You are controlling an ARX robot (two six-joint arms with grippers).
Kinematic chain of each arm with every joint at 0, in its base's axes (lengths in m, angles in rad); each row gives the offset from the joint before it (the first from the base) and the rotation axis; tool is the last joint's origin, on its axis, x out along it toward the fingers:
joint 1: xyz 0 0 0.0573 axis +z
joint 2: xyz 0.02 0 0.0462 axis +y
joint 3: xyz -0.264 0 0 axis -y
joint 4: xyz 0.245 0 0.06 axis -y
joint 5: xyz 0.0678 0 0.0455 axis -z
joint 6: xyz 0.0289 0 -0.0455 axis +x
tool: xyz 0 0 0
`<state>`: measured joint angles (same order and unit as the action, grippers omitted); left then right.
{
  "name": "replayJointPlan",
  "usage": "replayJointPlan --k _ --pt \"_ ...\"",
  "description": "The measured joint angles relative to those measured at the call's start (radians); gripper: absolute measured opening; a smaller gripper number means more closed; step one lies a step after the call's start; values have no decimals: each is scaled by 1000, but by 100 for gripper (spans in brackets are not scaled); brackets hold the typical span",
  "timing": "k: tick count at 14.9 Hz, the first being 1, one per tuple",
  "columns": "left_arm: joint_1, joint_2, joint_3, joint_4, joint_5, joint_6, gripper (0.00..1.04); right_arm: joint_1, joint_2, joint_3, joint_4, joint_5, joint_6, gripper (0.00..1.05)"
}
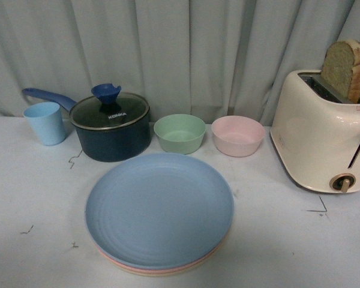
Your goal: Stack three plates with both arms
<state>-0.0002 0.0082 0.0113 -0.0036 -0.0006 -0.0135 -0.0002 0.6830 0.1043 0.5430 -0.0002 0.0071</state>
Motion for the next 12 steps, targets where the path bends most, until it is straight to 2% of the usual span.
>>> replayJointPlan --k 2,12 --pt "0 0 0 0 0 0 98 0 -196 -25 -156 0 0 2" --pt "0 0 0 0 0 0 98 0 -457 -93 -314 0 -1 2"
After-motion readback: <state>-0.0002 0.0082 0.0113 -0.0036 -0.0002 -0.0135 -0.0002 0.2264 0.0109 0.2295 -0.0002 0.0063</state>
